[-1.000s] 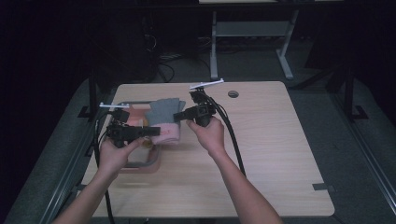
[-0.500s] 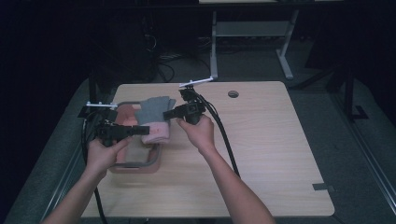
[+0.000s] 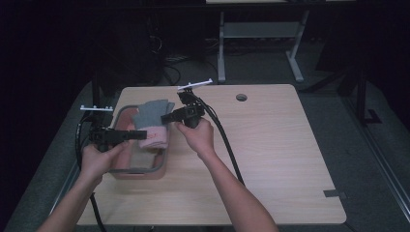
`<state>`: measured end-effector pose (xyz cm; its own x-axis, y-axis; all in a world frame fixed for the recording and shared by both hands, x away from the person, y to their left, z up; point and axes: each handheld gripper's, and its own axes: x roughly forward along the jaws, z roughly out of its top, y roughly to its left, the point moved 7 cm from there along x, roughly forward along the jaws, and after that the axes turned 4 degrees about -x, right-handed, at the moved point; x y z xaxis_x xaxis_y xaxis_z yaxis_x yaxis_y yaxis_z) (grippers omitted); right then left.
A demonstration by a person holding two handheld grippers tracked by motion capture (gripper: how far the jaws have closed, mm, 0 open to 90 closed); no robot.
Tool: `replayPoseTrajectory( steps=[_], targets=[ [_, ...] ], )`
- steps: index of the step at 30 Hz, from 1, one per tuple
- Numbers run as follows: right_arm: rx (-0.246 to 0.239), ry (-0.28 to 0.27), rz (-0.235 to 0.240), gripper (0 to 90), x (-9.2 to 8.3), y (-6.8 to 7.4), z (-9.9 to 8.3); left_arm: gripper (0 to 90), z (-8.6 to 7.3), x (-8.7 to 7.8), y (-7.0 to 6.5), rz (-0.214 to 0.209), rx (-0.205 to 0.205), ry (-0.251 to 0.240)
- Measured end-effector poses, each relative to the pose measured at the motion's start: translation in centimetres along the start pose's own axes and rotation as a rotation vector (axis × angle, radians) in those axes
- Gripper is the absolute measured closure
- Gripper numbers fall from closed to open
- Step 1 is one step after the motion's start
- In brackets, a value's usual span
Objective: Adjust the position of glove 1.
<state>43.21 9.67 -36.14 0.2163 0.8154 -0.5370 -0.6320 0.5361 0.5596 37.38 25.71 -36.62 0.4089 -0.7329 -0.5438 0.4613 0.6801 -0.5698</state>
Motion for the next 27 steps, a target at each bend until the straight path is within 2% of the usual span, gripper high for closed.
replayPoseTrajectory(
  steps=[14,27],
  targets=[
    [0.005,0.018,0.038,79.4,2.5,0.5,0.3,70.8,-0.4,-1.3,2.0,0.028,-0.019,-0.005],
    [0.023,0.050,0.045,79.3,4.4,0.1,0.0,70.8,-1.2,-1.2,3.8,0.054,-0.043,0.010]
  ],
)
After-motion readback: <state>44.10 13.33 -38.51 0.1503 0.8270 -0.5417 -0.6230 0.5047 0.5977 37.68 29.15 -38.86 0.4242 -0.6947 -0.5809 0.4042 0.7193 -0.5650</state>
